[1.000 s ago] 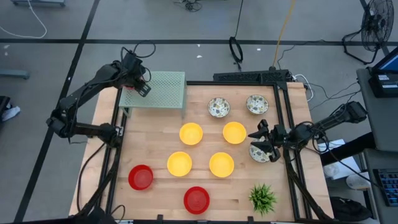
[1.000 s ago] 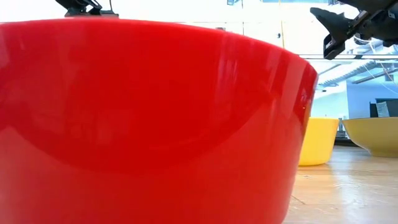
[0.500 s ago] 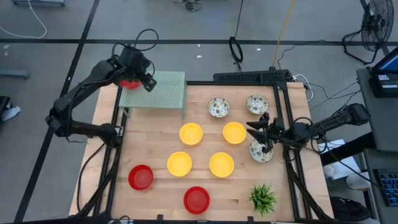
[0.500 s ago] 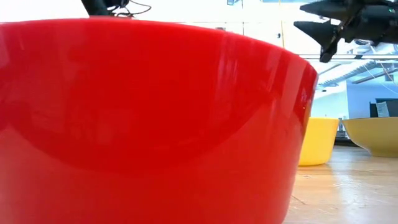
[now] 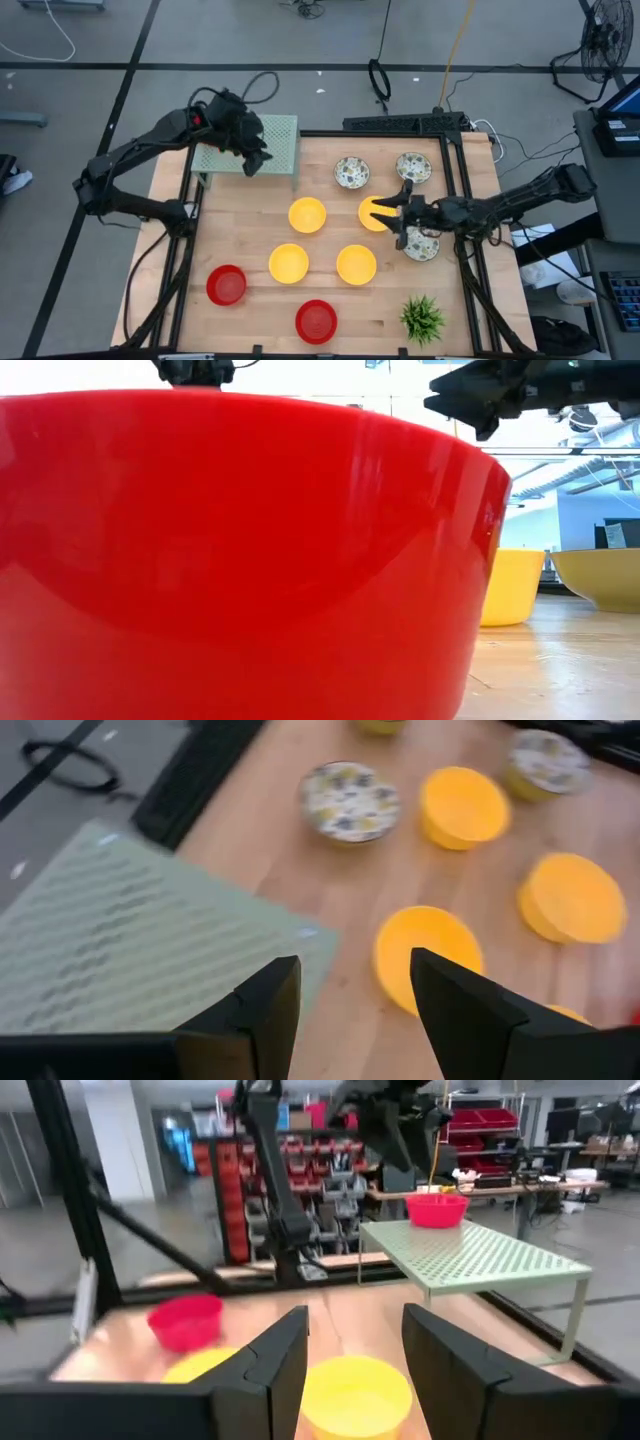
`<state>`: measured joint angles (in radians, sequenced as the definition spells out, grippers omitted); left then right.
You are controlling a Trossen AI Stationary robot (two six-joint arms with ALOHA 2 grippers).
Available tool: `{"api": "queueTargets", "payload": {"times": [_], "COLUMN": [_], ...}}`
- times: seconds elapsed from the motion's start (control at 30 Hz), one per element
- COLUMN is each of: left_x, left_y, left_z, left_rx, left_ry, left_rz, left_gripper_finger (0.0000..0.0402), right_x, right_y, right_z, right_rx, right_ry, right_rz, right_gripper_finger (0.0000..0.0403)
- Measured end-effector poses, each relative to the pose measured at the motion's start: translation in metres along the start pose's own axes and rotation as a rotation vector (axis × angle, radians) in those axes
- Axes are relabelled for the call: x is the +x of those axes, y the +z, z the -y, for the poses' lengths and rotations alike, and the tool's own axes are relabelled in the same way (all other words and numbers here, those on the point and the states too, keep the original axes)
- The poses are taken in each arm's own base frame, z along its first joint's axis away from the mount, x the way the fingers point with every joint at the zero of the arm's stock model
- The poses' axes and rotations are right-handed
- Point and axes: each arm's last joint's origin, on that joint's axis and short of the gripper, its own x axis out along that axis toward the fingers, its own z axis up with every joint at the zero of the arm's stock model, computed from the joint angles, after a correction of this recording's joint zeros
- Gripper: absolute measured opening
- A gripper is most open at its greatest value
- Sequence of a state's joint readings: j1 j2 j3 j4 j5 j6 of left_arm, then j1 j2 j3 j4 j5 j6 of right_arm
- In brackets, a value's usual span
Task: Pick & Place Mini bowls
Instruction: Put the white patterned bowl on the shelf
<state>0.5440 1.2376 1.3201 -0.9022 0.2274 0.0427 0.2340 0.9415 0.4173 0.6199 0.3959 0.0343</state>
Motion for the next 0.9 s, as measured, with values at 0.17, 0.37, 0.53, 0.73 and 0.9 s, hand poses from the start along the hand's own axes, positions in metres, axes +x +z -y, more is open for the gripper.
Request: {"api": "queueTargets", "payload": {"times": [0.17,0.37,0.53,0.73,0.9], "left_x": [0.006,0.008,0.009,0.009,0.009], "left_y": [0.005,0.006,0.005,0.004,0.002], "left_z": [0.024,0.042,0.054,0.064,0.072], "left_rx": [0.087,0.135,0.137,0.115,0.133], "left_ry": [-0.057,-0.107,-0.141,-0.173,-0.195], "left_rz": [0.034,0.049,0.05,0.039,0.036], "left_gripper_finger": [0.0195,0.0196,0.0195,0.0196,0.0196], "right_x": [0.018,0.04,0.062,0.089,0.107], "right_y": [0.008,0.006,-0.01,-0.027,-0.037], "right_z": [-0.004,0.008,0.017,0.025,0.035], "right_rx": [-0.087,-0.133,-0.106,-0.117,-0.194], "right_ry": [-0.06,-0.321,-0.359,-0.354,-0.394], "right_rz": [-0.108,-0.285,-0.39,-0.497,-0.694], "right_gripper_finger": [0.0151,0.0151,0.0151,0.0151,0.0151]}}
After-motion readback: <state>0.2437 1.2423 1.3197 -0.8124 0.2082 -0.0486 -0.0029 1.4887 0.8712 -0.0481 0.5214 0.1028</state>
